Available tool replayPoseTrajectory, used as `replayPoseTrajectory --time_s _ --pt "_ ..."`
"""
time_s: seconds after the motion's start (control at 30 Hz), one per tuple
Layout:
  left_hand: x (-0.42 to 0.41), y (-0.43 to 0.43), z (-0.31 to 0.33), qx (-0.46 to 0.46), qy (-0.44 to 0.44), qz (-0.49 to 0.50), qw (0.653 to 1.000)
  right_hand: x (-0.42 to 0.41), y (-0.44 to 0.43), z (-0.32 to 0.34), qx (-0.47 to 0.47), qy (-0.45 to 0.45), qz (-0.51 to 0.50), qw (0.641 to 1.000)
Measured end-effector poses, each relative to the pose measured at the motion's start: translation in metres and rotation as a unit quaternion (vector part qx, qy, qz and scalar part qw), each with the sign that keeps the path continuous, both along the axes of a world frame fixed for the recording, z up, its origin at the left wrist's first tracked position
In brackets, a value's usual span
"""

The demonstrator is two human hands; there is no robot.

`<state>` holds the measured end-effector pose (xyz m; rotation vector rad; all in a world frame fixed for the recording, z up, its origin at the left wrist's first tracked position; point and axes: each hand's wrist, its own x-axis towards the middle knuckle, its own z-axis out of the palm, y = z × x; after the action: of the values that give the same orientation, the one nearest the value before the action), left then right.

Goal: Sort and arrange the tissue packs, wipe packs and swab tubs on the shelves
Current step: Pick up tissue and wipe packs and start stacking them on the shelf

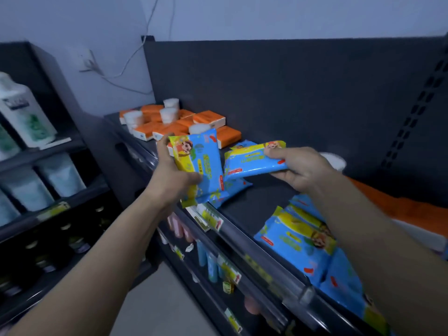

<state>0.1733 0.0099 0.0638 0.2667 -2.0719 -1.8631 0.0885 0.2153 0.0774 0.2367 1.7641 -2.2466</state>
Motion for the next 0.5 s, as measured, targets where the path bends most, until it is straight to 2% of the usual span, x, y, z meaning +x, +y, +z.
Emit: replayPoseTrajectory --time_s 0.17,0.37,0.5 --pt "-0.044 -0.027 0.000 -0.021 -0.017 -0.030 0.999 -0.041 -0.022 -0.005 0.015 -0.014 0.034 0.999" --pt "-0.112 -0.049 -0.002 -0.009 0.000 -0.060 0.998 -0.070 -0.034 -0.001 0.050 0.030 -0.068 0.996" --pt "-0.157 -0.066 0.000 0.006 -0.003 -0.116 0.993 -0.079 -0.037 0.001 0.066 0.033 -0.177 0.981"
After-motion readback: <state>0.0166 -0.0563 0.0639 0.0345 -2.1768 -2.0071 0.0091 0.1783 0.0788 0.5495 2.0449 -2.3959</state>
